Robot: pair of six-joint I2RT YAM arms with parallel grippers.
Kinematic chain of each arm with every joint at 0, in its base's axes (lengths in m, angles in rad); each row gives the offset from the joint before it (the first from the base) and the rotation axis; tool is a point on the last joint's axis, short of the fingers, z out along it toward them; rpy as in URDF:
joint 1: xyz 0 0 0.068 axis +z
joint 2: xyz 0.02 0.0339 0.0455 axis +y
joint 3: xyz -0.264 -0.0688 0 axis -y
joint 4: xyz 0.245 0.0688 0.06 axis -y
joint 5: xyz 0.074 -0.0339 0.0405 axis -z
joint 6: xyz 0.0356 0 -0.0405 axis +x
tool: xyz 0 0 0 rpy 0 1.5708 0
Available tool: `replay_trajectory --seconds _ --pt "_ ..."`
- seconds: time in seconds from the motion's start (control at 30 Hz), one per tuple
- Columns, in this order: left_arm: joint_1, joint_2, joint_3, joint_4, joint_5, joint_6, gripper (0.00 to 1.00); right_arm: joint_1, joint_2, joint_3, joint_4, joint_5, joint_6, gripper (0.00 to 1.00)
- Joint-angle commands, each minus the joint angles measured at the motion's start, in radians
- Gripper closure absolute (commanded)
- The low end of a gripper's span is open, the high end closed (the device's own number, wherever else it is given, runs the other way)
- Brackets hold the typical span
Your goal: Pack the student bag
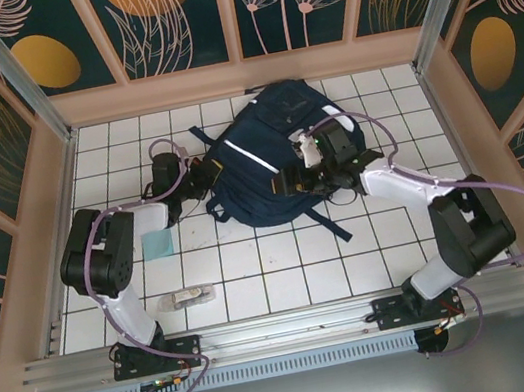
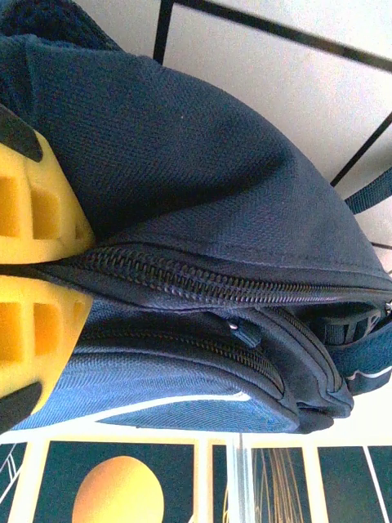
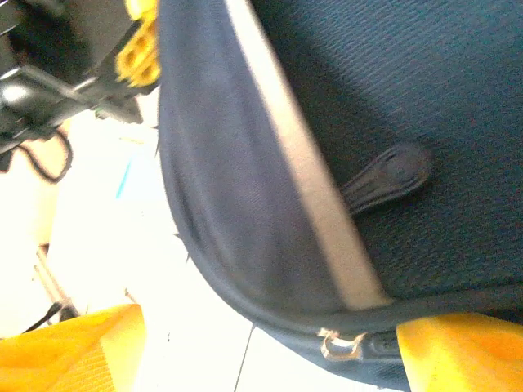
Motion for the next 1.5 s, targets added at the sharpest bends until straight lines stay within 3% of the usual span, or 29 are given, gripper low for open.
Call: replay_trajectory --seconds 0.0,0.07,0.17,0.5,0.6,0.7,0.8,0.87,0.97,1.17,1.47 --pt "-0.045 0.005 0.017 0.111 0.033 -0.027 0.98 0.002 -0.042 -0.028 -0.032 -0.209 0.02 0.2" --pt "-0.048 0.005 0.018 0.109 0.032 -0.029 0.98 -0.041 -0.039 -0.077 0.066 -0.329 0.083 0.21" --pt "-0.049 0.003 0.018 0.112 0.032 -0.034 0.98 -0.05 -0.009 -0.068 0.052 -0.279 0.067 0.22" --pt "-0.051 0.006 0.012 0.108 0.026 -0.04 0.97 -0.03 -0.006 -0.075 0.203 -0.419 0.145 0.23" --pt "-0.05 0.014 0.024 0.093 0.031 -0.032 0.93 -0.051 -0.058 -0.08 0.165 -0.387 0.126 0.23" --pt "-0.05 -0.003 0.072 -0.031 0.011 0.071 0.79 -0.116 -0.137 -0.082 0.057 -0.234 0.095 0.23" --pt "-0.051 -0.056 0.136 -0.23 -0.081 0.221 0.54 -0.185 -0.195 -0.099 0.0 -0.049 0.127 0.24" --pt "-0.051 -0.107 0.162 -0.355 -0.18 0.318 0.33 -0.205 -0.209 -0.114 0.001 0.08 0.16 0.3" --pt "-0.05 -0.192 0.162 -0.447 -0.292 0.4 0.2 -0.211 -0.195 -0.135 0.073 0.165 0.208 0.38" --pt "-0.083 -0.263 0.108 -0.433 -0.267 0.403 0.24 -0.209 -0.093 -0.139 0.237 0.204 0.26 0.49" --pt "-0.259 -0.317 0.035 -0.418 -0.311 0.365 0.27 -0.196 0.077 -0.113 0.395 0.201 0.354 0.48"
